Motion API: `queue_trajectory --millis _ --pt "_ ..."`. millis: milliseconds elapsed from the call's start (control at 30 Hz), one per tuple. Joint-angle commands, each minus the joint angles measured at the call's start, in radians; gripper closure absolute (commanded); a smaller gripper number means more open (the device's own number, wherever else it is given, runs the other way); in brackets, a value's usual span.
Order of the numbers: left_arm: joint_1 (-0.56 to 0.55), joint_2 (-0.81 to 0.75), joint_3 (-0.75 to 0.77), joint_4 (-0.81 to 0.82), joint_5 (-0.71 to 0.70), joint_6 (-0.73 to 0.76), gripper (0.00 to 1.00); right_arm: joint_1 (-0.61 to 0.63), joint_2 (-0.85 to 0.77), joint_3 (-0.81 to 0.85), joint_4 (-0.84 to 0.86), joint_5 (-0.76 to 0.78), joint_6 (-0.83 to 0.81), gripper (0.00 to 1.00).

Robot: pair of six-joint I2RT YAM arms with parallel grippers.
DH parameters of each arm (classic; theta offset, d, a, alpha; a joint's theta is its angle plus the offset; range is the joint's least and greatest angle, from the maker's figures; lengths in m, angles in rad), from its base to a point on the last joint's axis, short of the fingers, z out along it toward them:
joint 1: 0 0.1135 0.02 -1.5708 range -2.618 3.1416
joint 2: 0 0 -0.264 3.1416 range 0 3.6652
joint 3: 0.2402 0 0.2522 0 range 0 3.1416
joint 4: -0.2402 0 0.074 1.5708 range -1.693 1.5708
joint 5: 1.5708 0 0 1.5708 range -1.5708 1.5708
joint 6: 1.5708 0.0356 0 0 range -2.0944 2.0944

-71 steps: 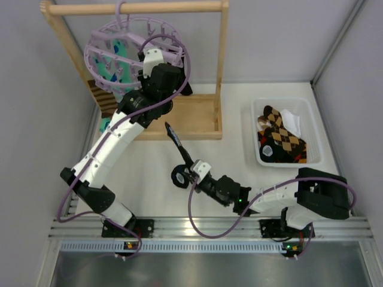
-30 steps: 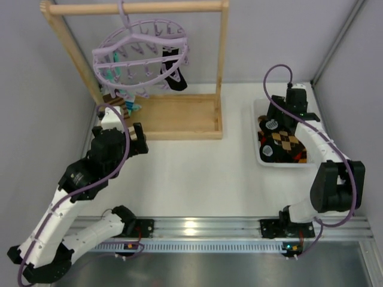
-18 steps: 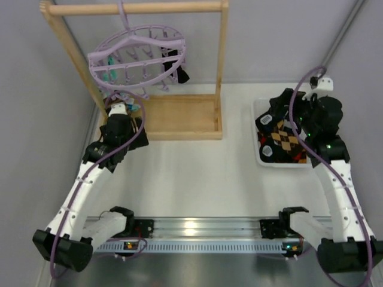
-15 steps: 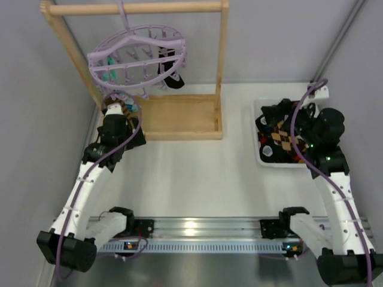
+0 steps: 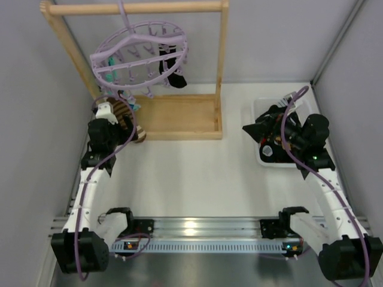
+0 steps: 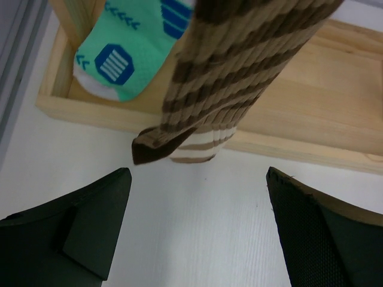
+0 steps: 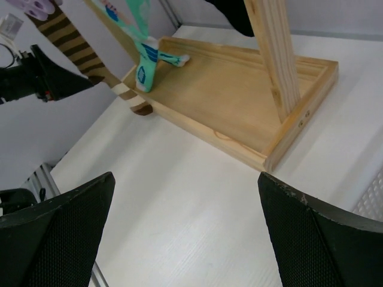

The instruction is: Remove the socks clipped to the hanger

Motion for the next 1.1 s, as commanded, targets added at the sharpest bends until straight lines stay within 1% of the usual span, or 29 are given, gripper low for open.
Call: queue_trajectory --millis 0,33,100,200,233,400,567,600,700,733,767,800,833,867,900,933,1067 --pt "0.004 -0.001 -0.053 0.271 0.082 0.062 0.02 0.021 -0.034 -0.001 0.126 -0.097 -0.01 0.0" --pt "0.004 0.002 -0.065 0.294 0.084 0.071 0.02 0.022 -0.037 -0.002 0.137 -0.117 -0.01 0.01" --pt "0.004 0.01 -0.108 0.417 0.081 0.11 0.02 0.03 -0.046 -0.002 0.138 -0.131 -0.014 0.01" --pt "0.004 0.011 -0.182 0.52 -0.002 0.128 0.02 0.039 -0.065 -0.004 0.138 -0.149 -0.023 0.01" --pt "0.007 0.013 -0.196 0.587 -0.001 0.136 0.02 0.044 -0.071 -0.004 0.143 -0.158 -0.025 0.0" --pt "0.021 0.106 -0.194 0.653 0.045 0.179 0.02 0.082 -0.088 -0.007 0.14 -0.169 -0.048 0.01" --pt "0.064 0.181 -0.17 0.716 0.13 0.193 0.02 0.125 -0.102 -0.002 0.117 -0.164 -0.088 0.01" --pt "0.064 0.191 -0.161 0.715 0.141 0.206 0.05 0.14 -0.105 -0.004 0.108 -0.161 -0.094 0.01" --pt "0.064 0.189 -0.154 0.723 0.18 0.197 0.17 0.165 -0.114 0.004 0.089 -0.144 -0.119 0.01" --pt "0.062 0.183 -0.157 0.727 0.193 0.187 0.4 0.168 -0.117 0.007 0.086 -0.141 -0.119 0.01" --pt "0.062 0.163 -0.163 0.732 0.203 0.176 0.54 0.171 -0.117 0.009 0.088 -0.14 -0.12 0.01" --pt "0.062 0.15 -0.165 0.739 0.202 0.148 0.66 0.179 -0.118 0.009 0.088 -0.137 -0.12 0.01" --pt "0.061 0.119 -0.173 0.747 0.2 0.138 0.73 0.182 -0.118 0.012 0.086 -0.134 -0.122 0.01" --pt "0.059 0.104 -0.18 0.755 0.187 0.125 0.91 0.184 -0.118 0.013 0.085 -0.135 -0.122 0.01" --pt "0.058 0.087 -0.183 0.759 0.182 0.125 0.97 0.19 -0.123 0.015 0.083 -0.134 -0.122 0.0" --pt "0.056 0.061 -0.183 0.758 0.174 0.125 1.0 0.191 -0.126 0.015 0.082 -0.131 -0.122 0.0" --pt "0.044 0.005 -0.196 0.758 0.142 0.11 1.0 0.2 -0.135 0.018 0.082 -0.125 -0.12 0.01"
